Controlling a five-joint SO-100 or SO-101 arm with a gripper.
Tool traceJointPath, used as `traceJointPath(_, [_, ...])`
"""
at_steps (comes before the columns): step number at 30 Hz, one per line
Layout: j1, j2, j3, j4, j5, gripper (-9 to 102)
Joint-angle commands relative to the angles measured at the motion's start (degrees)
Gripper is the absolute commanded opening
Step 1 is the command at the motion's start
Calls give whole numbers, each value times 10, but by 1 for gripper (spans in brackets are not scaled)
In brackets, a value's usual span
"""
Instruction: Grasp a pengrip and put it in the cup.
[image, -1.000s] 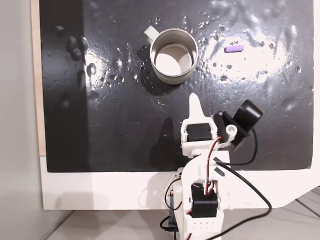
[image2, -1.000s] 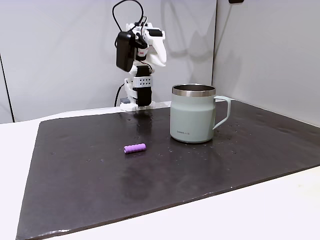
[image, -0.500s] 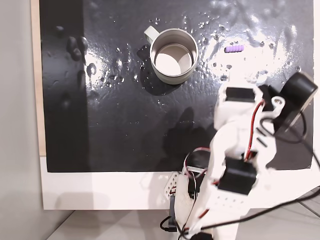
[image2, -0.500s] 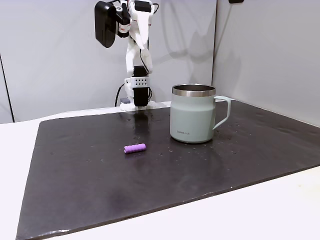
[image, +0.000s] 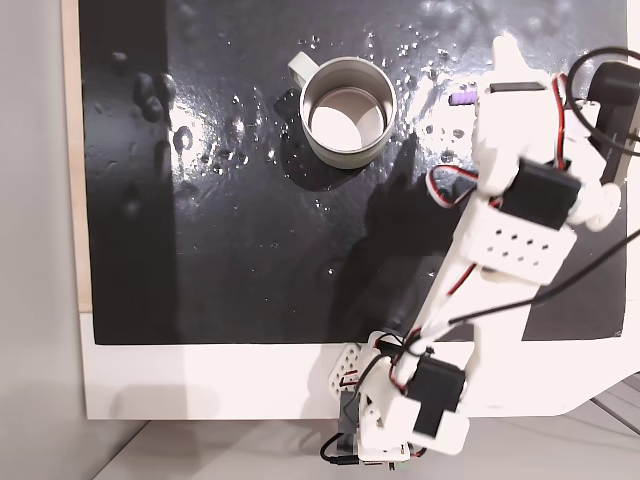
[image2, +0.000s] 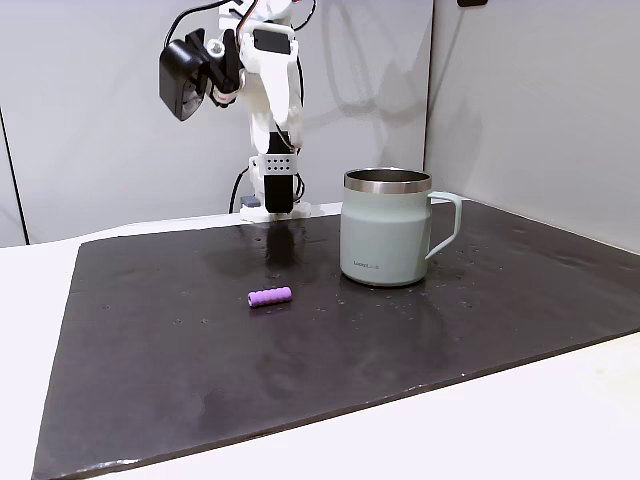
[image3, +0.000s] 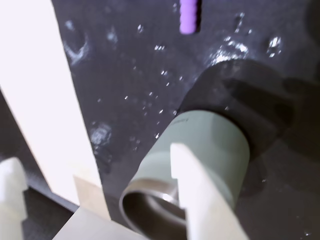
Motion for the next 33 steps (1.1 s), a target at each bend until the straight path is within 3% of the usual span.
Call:
traceJointPath(1, [23, -41, -50, -45, -18, 28])
traceJointPath(22, [11, -301, -111, -163, -48, 28])
traceJointPath(33, [-16, -356, -119, -178, -39, 27])
